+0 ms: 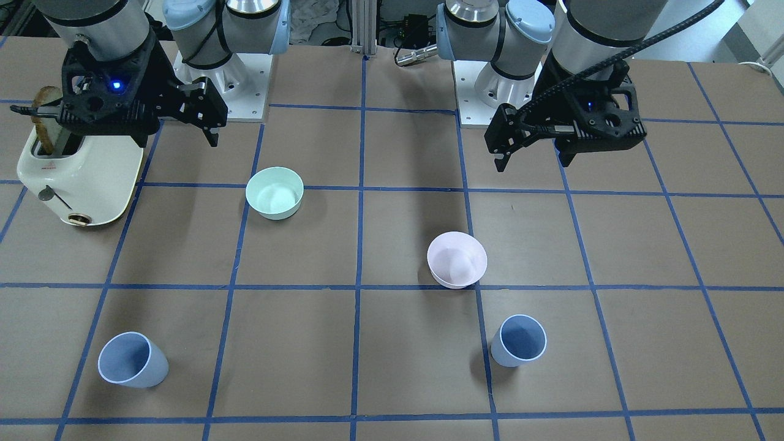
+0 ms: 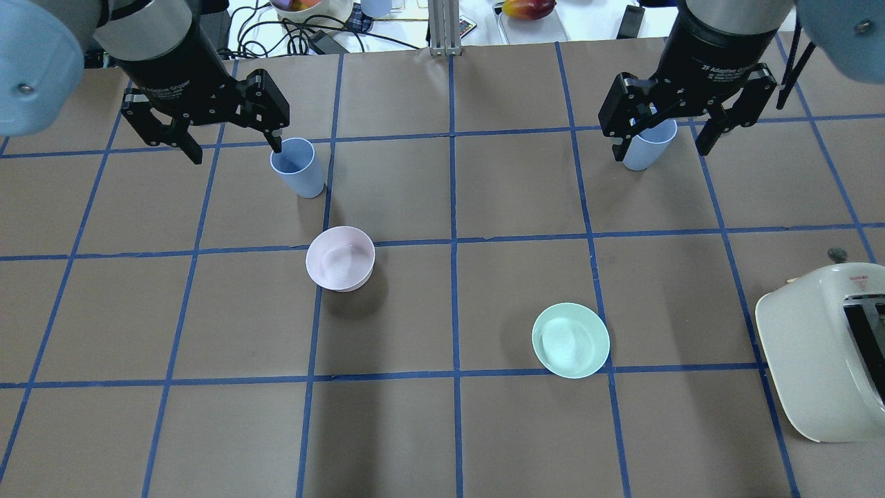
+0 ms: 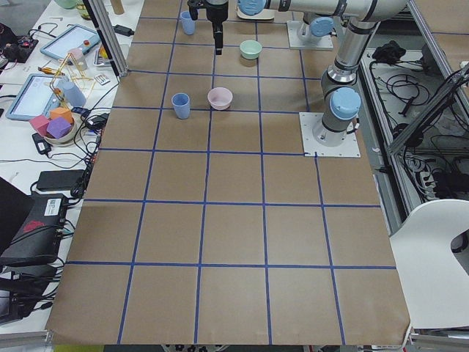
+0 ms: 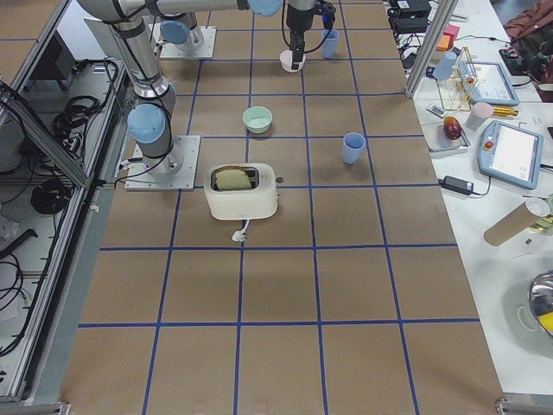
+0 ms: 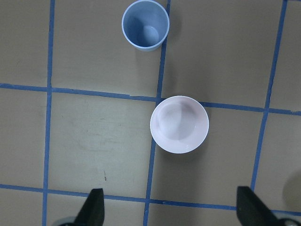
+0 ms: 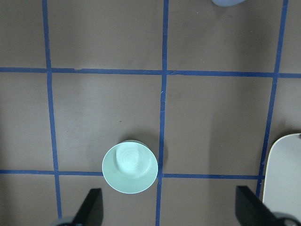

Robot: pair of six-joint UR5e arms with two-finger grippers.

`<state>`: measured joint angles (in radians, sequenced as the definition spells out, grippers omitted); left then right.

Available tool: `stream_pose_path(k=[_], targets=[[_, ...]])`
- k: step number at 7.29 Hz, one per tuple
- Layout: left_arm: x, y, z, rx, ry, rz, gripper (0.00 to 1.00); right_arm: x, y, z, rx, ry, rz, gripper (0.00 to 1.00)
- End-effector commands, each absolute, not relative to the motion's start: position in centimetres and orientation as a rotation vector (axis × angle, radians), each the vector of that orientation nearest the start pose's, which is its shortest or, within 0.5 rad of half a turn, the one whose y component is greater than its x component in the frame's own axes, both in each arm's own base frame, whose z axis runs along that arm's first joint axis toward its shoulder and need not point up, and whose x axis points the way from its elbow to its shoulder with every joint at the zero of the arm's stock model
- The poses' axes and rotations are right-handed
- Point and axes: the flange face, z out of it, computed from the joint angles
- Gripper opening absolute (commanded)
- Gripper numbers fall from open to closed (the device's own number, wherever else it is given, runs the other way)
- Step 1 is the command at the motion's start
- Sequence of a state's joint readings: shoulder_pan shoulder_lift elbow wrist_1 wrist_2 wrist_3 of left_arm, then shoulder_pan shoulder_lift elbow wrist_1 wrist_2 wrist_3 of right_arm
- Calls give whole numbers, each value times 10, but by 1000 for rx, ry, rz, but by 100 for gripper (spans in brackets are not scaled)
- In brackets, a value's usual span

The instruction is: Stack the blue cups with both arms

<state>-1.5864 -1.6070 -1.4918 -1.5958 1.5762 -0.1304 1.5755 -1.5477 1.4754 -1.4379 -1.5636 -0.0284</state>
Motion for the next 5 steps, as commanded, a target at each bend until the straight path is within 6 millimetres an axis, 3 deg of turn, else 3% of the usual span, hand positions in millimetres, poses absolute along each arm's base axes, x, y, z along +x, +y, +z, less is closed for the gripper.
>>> stream_pose_path(k=[1,5], targets=[[-140,-507,506,-180,3131,-29,100,136,-494,511,-60,3131,89,100],[-139,-511,508,-185,3133,-32,100,136,-494,511,-43,3132,89,100]])
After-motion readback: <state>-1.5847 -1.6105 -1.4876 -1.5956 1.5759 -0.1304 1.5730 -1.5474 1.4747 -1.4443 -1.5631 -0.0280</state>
